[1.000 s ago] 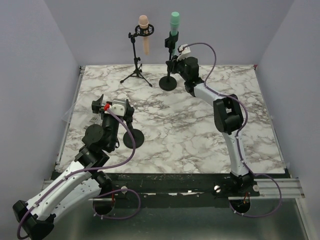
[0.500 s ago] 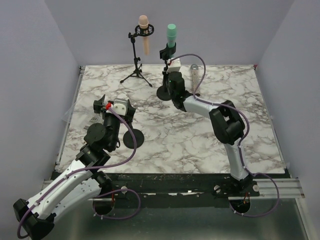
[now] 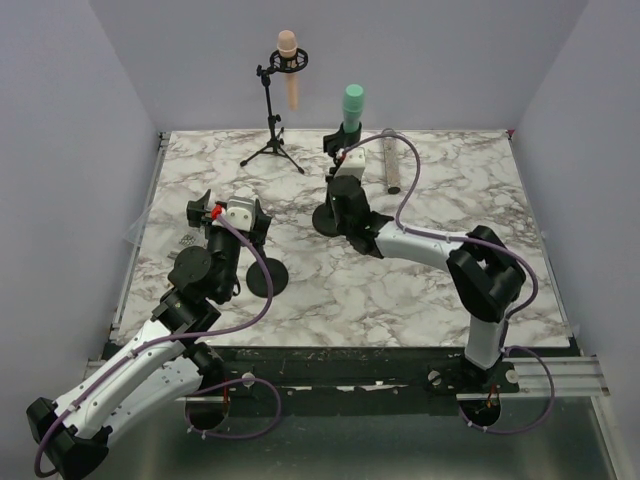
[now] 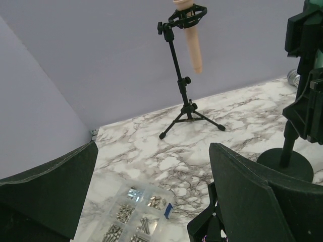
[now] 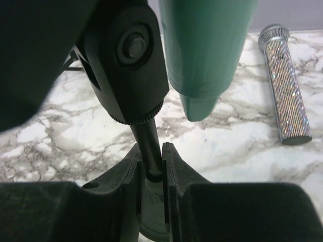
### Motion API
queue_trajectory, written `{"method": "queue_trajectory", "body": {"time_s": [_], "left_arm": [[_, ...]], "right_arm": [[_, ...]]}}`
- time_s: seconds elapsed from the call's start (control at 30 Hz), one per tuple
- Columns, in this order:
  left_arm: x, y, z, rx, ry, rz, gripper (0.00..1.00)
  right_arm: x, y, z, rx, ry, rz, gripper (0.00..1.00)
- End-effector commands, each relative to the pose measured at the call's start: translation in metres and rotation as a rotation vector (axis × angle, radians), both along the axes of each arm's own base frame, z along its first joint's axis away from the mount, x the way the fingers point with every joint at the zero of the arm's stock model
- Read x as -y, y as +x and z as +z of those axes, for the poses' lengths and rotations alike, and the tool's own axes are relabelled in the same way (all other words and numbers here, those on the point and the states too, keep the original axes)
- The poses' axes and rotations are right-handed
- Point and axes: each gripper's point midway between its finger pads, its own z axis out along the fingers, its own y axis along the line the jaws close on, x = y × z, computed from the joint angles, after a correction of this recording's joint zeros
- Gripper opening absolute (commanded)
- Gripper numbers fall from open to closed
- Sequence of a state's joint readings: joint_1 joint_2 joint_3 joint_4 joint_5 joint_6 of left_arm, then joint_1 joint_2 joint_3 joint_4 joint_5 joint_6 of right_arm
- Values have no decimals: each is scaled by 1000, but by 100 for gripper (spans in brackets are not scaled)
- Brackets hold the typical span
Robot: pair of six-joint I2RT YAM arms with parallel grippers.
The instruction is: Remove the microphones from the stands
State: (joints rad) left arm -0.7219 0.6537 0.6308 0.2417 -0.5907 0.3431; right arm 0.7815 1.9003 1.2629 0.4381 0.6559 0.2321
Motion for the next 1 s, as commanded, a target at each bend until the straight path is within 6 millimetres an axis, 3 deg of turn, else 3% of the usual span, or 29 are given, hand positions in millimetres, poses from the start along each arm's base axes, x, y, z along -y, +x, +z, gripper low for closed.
{"method": "queue_trajectory", "body": {"time_s": [0.0, 0.1, 0.27, 0.53, 0.87, 0.97], "left_arm": [[2, -1, 9, 10, -24, -15, 95], [2, -1, 10, 11, -25, -13, 94], [1, 0, 9, 8, -22, -9, 95], [0, -1, 10, 8, -24, -5, 94], [-7, -5, 13, 14, -28, 10, 94], [-8, -5, 14, 16, -30, 15, 94]], "right_arm": [[17, -58, -65, -210, -110, -72, 1], [19, -88, -77, -242, -155, -66, 1], [29, -119, -78, -248, -195, -84, 1], [7, -174, -82, -227, -175, -66, 1], [-10, -205, -82, -218, -171, -65, 1], [-11, -206, -78, -207, -177, -63, 7]]}}
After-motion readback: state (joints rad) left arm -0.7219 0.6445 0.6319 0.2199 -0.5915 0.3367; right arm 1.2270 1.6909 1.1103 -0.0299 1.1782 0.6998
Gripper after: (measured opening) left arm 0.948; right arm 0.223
